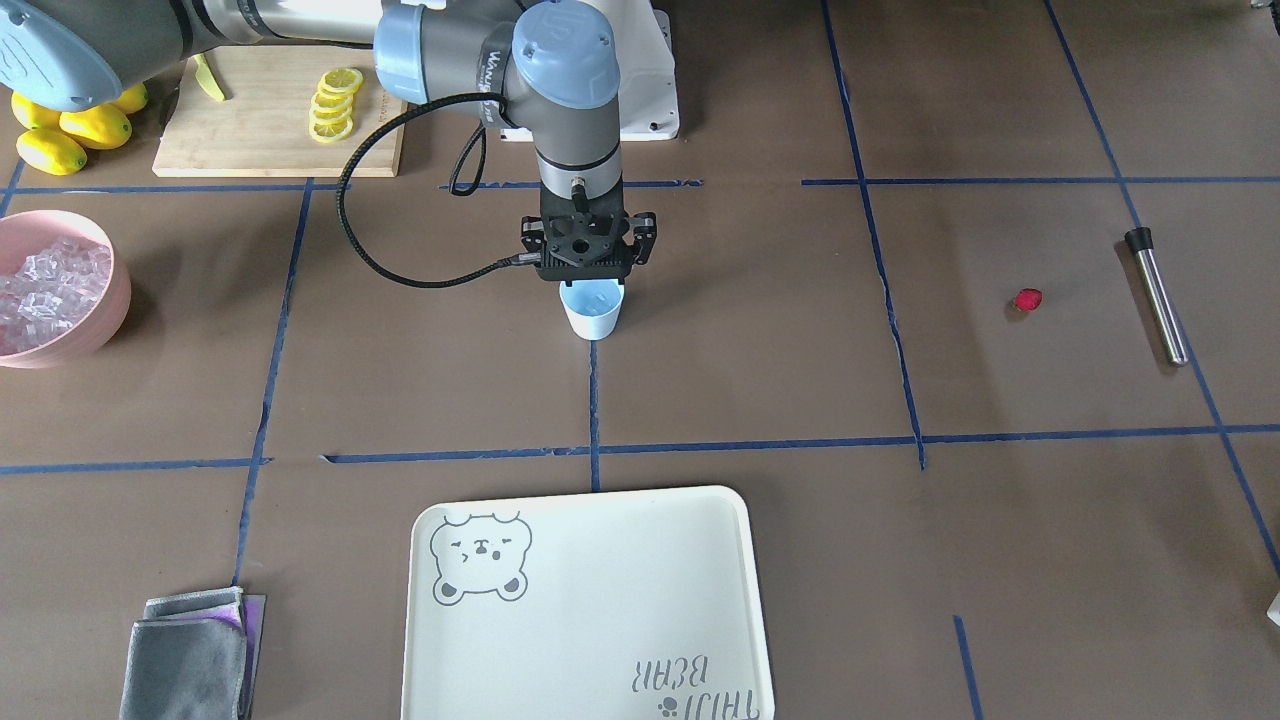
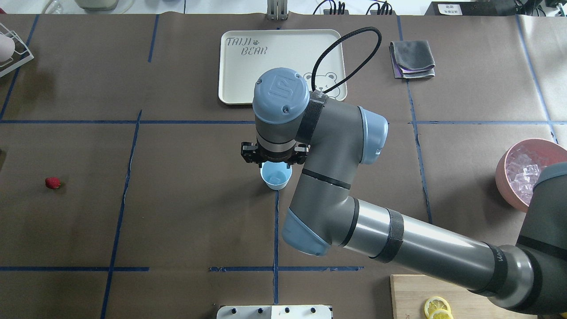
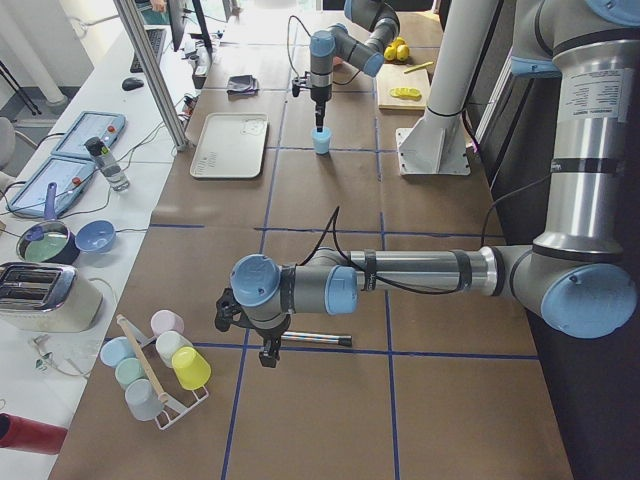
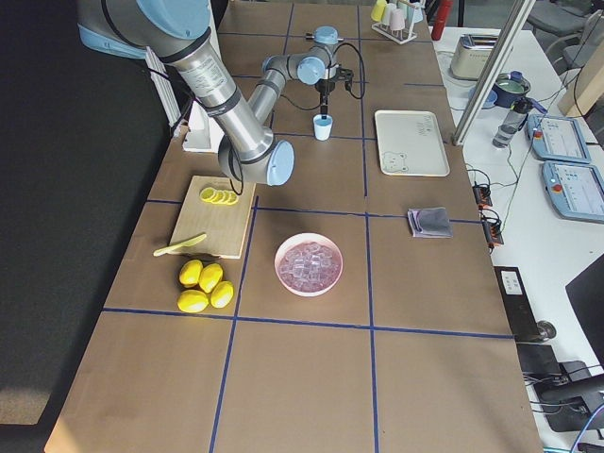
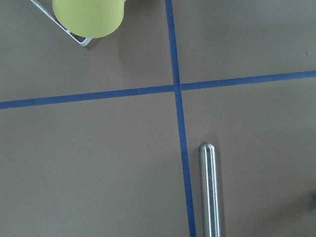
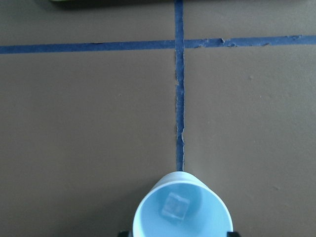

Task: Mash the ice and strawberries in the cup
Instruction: 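Open the right gripper to drop the ice cube into the cup, then move the right gripper back toward the pink bowl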

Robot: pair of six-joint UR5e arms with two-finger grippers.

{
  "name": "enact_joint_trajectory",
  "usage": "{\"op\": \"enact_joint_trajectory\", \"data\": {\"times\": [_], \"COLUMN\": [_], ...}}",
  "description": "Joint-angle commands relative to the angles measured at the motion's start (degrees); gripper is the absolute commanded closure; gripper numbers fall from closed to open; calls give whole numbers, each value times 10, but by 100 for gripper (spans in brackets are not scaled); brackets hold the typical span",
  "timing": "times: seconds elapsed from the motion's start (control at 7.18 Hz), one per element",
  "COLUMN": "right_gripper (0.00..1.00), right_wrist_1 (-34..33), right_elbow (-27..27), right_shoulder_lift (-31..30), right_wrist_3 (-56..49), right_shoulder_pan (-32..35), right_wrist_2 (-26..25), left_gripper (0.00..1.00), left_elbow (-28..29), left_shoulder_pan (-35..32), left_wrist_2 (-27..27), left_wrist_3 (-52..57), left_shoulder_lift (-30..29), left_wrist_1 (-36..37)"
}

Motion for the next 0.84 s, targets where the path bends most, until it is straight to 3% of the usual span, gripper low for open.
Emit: {"op": "enact_joint_trajectory", "data": {"times": [0.0, 0.14, 0.7], "right_gripper": [1, 1, 1], "right_wrist_1": [-1, -2, 2], "right_elbow": [5, 28, 269], "right_shoulder_lift": [-4, -28, -261], "right_wrist_3": [-1, -2, -69], "right_shoulder_pan": [3, 10, 106], "right_wrist_2": [-16, -26, 3], "left_gripper": [0, 0, 0], "left_elbow": [-7, -16, -30], "left_shoulder_pan": [1, 1, 2], "left_wrist_2": [0, 0, 0], "left_wrist_3": [-1, -1, -1], "left_shoulder_lift": [-3, -3, -3], "left_wrist_1": [-3, -5, -5]}}
